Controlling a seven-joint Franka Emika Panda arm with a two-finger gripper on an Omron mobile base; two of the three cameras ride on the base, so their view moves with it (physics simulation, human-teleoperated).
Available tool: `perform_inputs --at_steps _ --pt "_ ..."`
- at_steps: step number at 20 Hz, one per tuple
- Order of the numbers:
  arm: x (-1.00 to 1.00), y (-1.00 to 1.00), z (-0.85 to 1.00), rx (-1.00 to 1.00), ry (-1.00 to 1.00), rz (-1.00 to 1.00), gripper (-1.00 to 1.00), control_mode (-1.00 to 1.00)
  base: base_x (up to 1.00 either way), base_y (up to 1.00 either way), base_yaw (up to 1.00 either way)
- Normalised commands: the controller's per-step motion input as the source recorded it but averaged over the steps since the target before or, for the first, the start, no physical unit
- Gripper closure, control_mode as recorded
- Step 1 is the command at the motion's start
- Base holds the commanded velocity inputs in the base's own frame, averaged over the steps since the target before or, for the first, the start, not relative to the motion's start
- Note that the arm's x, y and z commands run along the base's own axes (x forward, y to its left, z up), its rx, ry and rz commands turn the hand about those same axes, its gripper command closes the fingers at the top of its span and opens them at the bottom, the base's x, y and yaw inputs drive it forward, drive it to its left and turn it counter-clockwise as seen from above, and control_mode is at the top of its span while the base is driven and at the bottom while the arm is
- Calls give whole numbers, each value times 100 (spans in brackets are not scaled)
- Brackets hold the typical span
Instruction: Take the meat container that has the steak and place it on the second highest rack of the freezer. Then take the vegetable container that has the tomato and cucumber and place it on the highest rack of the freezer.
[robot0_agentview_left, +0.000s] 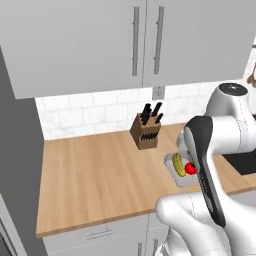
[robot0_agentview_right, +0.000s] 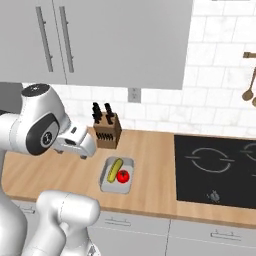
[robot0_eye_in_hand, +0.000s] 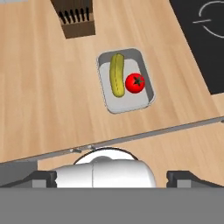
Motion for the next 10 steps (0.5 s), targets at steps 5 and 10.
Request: perform_inputs --at_steps 5,10 --pt "0 0 0 0 0 0 -100 100 24 -25 0" --pt "24 -37 -54 6 0 -10 -100 -100 5 -4 0"
